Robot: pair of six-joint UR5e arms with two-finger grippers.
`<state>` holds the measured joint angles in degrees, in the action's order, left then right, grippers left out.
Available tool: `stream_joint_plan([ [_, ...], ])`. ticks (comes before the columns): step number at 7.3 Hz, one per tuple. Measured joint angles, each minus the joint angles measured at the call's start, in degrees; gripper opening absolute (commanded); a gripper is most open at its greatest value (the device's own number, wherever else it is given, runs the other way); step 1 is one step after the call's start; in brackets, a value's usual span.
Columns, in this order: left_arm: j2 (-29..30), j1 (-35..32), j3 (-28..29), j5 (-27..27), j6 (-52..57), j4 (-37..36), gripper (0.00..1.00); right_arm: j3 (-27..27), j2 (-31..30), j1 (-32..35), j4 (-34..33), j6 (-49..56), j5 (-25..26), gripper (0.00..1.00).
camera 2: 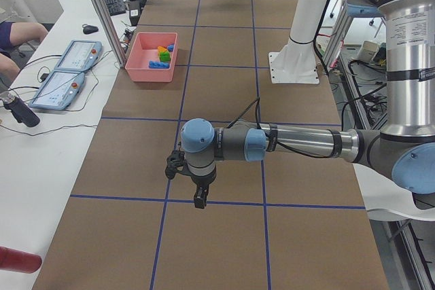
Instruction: Put all blocks into box
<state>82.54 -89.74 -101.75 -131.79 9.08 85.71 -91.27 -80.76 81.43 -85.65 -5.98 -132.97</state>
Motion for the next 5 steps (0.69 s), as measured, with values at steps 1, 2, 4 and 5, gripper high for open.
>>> stream_joint_plan([
  [1, 0.0, -0.1, -0.3, -0.1, -0.1, 0.5, 1.00, -3.1, -5.5, 1.3, 0.5, 2.3, 0.0, 0.99],
  [2, 0.0, -0.2, -0.9, -0.1, 0.0, 0.8, 1.00, -7.4, -11.3, 2.5, 1.0, 3.3, 0.0, 0.99],
  [4, -0.1, -0.2, -1.7, -0.2, 0.2, 1.1, 1.00, -14.1, -20.0, 4.8, 1.0, 3.9, 0.1, 0.99],
  [5, -0.2, -0.3, -1.7, -0.2, 0.3, 1.1, 1.00, -15.1, -21.3, 5.2, 0.2, 3.9, 0.1, 0.99],
])
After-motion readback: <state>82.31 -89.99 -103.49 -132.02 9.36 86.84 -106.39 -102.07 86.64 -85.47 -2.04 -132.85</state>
